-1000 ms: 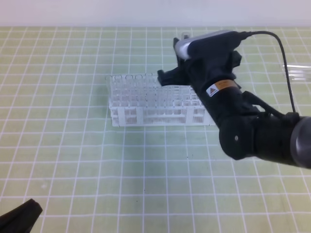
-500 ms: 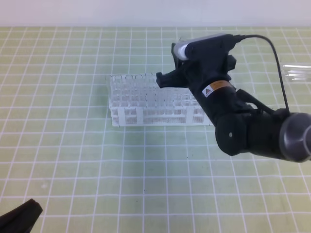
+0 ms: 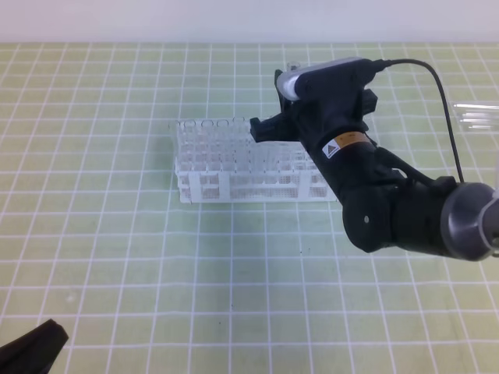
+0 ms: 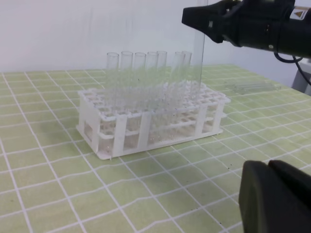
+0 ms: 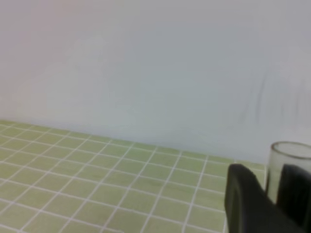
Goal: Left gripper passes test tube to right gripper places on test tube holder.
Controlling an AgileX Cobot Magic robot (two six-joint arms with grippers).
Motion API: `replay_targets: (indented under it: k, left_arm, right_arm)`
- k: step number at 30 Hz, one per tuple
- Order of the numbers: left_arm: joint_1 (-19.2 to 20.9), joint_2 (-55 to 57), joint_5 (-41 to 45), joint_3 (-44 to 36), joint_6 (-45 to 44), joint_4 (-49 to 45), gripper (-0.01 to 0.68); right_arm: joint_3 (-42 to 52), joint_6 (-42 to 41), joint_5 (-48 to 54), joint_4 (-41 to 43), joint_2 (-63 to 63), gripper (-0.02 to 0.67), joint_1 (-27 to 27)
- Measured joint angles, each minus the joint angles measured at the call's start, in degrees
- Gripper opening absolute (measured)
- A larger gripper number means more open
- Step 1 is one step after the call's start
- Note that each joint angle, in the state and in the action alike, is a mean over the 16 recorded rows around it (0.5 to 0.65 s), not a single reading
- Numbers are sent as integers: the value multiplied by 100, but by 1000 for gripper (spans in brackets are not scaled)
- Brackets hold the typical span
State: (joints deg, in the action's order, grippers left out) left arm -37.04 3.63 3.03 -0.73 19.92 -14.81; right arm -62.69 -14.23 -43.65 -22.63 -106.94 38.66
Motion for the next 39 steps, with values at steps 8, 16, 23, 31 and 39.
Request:
replay_targets:
  k: [8, 16, 23, 31, 39]
  left_arm:
    - [0, 5, -9, -7, -1, 4, -2]
    - [0, 5, -18, -14, -3, 5, -2]
    - [0, 3, -14, -7, -2, 4, -2]
    - [0, 8, -9, -7, -1, 1, -2]
    - [0, 8, -9, -7, -1, -2, -2]
  right_arm:
    - [-58, 9, 1, 79, -34, 91, 0]
    - [-77, 9, 21, 92, -124, 91, 0]
    - [-77, 9, -26, 92, -211, 91, -5]
    - [-77, 72, -120, 96, -266, 91, -57]
    - [-77, 184, -193, 196, -326, 91, -106]
